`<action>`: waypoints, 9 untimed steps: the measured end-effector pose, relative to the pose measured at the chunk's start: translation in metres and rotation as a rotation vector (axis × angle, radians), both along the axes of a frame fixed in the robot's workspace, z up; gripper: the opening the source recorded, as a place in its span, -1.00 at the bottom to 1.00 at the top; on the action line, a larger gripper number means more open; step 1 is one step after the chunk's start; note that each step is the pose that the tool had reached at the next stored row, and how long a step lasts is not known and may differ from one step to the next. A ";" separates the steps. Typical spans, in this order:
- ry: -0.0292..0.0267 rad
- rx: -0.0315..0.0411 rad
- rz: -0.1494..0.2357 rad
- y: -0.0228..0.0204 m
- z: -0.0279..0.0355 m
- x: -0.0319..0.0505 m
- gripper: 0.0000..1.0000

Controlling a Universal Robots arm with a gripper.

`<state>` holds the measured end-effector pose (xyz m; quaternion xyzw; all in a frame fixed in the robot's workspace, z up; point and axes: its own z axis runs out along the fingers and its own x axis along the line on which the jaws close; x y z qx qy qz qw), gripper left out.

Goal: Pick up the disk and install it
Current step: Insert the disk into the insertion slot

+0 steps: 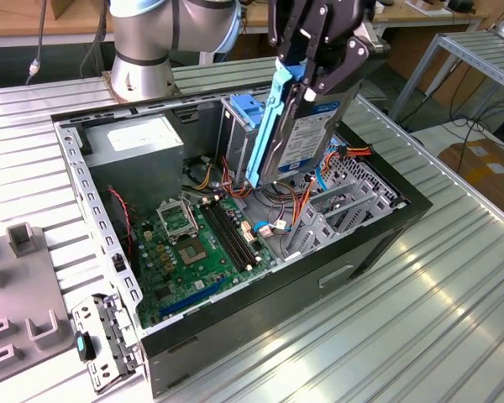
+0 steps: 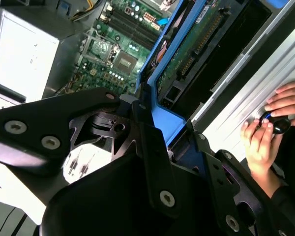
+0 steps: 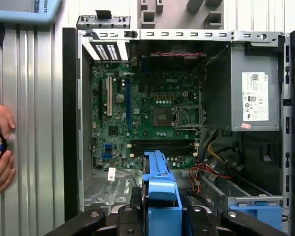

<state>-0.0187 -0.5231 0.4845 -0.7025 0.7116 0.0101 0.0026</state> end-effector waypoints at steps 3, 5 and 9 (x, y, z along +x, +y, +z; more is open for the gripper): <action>0.0002 -0.0022 0.000 -0.0014 -0.0006 0.0105 -0.26; 0.0001 -0.0026 0.000 -0.0038 -0.0010 0.0129 -0.26; 0.0000 -0.0034 0.000 -0.0138 -0.0022 0.0185 -0.26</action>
